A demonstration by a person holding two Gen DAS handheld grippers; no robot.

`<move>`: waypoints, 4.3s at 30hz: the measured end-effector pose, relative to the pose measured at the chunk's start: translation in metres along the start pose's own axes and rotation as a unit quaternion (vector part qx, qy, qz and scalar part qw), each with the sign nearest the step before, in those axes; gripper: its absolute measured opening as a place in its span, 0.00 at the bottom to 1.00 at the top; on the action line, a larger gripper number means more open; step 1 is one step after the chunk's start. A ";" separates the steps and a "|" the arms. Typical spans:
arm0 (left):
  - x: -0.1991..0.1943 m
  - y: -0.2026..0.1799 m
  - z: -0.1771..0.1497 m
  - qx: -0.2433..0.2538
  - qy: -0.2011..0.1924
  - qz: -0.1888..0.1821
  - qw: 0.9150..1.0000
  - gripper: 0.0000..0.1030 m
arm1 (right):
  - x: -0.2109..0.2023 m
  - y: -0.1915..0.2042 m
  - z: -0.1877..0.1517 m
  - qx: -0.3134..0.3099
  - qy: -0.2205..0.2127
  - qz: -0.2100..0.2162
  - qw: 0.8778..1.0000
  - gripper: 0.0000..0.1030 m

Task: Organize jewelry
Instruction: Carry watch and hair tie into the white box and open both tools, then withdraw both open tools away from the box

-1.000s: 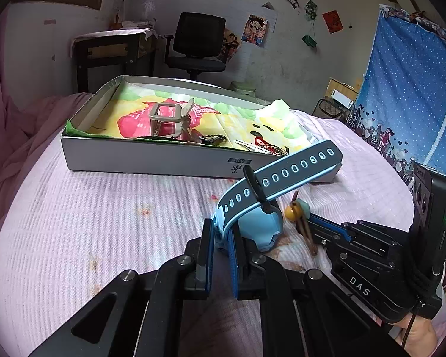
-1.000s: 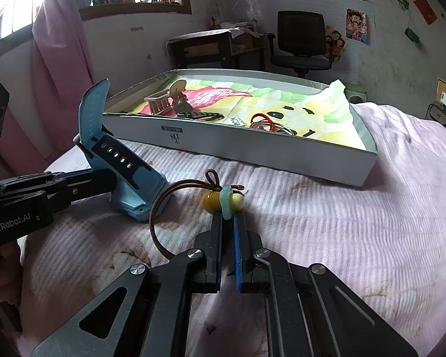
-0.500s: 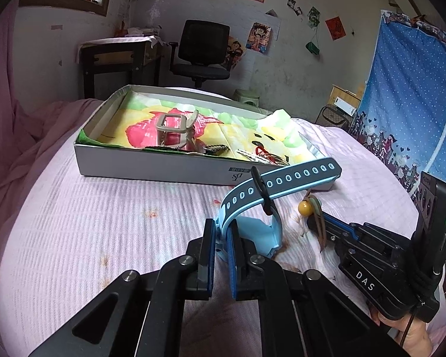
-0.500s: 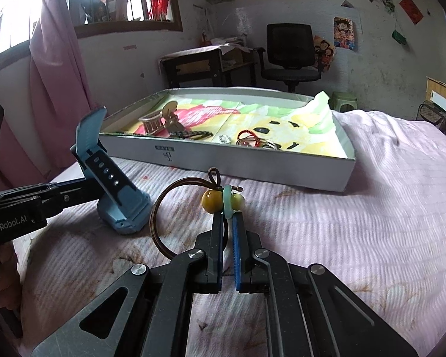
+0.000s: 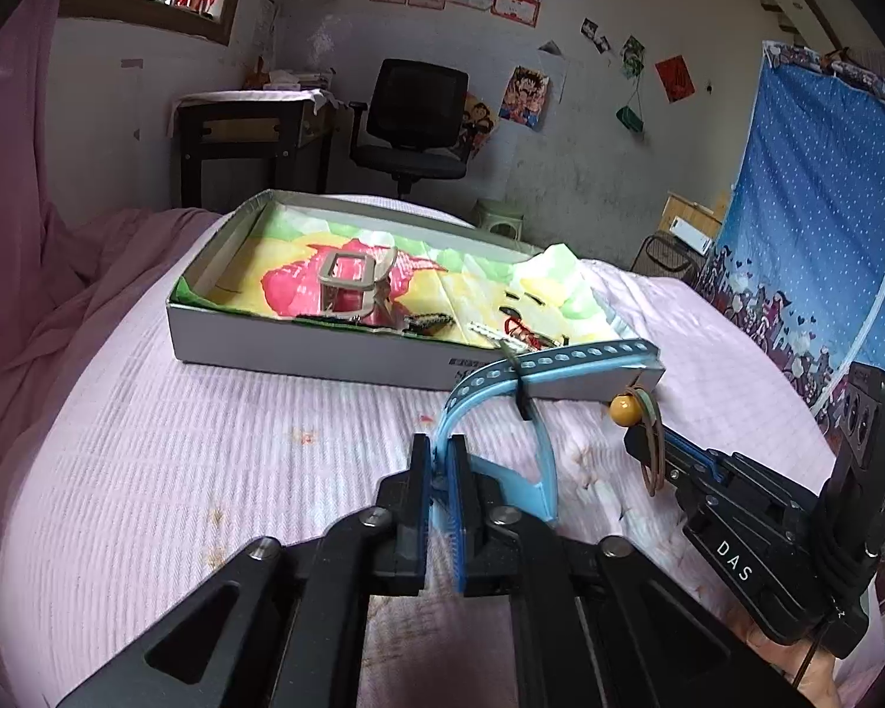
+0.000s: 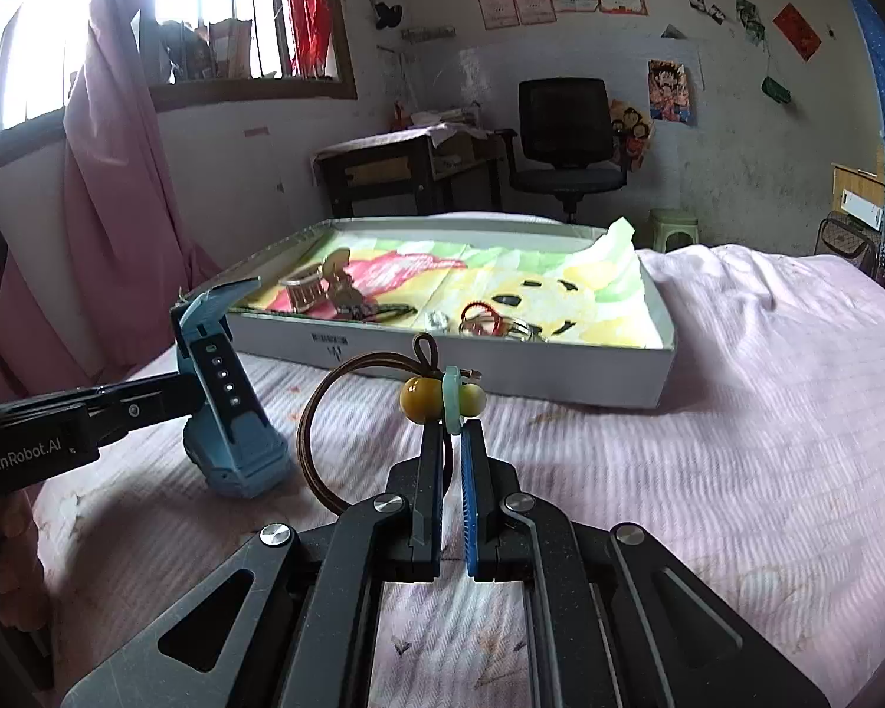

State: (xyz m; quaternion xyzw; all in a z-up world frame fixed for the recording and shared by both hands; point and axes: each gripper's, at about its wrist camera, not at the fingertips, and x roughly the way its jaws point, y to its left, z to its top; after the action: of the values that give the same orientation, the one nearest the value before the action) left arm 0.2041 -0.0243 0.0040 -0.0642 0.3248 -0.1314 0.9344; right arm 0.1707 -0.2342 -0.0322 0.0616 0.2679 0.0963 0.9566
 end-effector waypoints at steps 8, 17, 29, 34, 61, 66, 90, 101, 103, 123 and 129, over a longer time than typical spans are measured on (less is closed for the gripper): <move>-0.006 0.000 0.003 -0.011 -0.014 -0.006 1.000 0.04 | -0.015 -0.008 0.011 0.019 -0.034 -0.005 0.999 0.05; -0.012 0.002 0.016 -0.035 -0.036 -0.018 0.999 0.04 | -0.012 -0.011 0.019 0.025 -0.042 -0.014 0.999 0.05; 0.031 -0.001 0.073 -0.030 -0.042 0.008 0.999 0.04 | 0.026 -0.021 0.060 0.049 -0.034 -0.058 0.997 0.05; 0.061 0.003 0.081 -0.036 -0.016 0.019 0.999 0.04 | 0.053 -0.025 0.065 0.048 -0.019 -0.077 0.996 0.05; 0.100 0.014 0.077 -0.070 0.033 0.006 0.997 0.07 | 0.102 -0.025 0.058 0.037 0.029 -0.083 0.995 0.06; 0.098 0.014 0.076 -0.068 0.034 0.009 0.997 0.09 | 0.101 -0.026 0.058 0.038 0.027 -0.083 0.995 0.07; 0.052 0.022 0.067 -0.046 -0.005 0.054 0.997 0.35 | 0.048 -0.022 0.058 0.038 -0.057 -0.085 0.994 0.34; 0.018 0.021 0.053 -0.028 -0.057 0.080 0.995 0.80 | 0.013 -0.015 0.059 0.029 -0.086 -0.081 0.993 0.51; 0.012 0.021 0.050 -0.025 -0.066 0.082 0.994 0.86 | 0.006 -0.015 0.059 0.029 -0.087 -0.079 0.993 0.54; -0.055 0.011 0.011 0.010 -0.142 0.095 0.985 1.00 | -0.057 0.005 0.041 0.014 -0.115 -0.061 0.991 0.94; -0.072 0.008 -0.004 0.012 -0.151 0.096 0.984 1.00 | -0.076 0.003 0.028 0.017 -0.116 -0.058 0.991 0.95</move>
State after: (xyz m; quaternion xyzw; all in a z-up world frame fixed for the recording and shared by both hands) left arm 0.1490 0.0042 0.0423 -0.0409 0.1832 -0.0340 0.9816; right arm 0.1212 -0.2492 0.0304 0.0730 0.1601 0.0281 0.9840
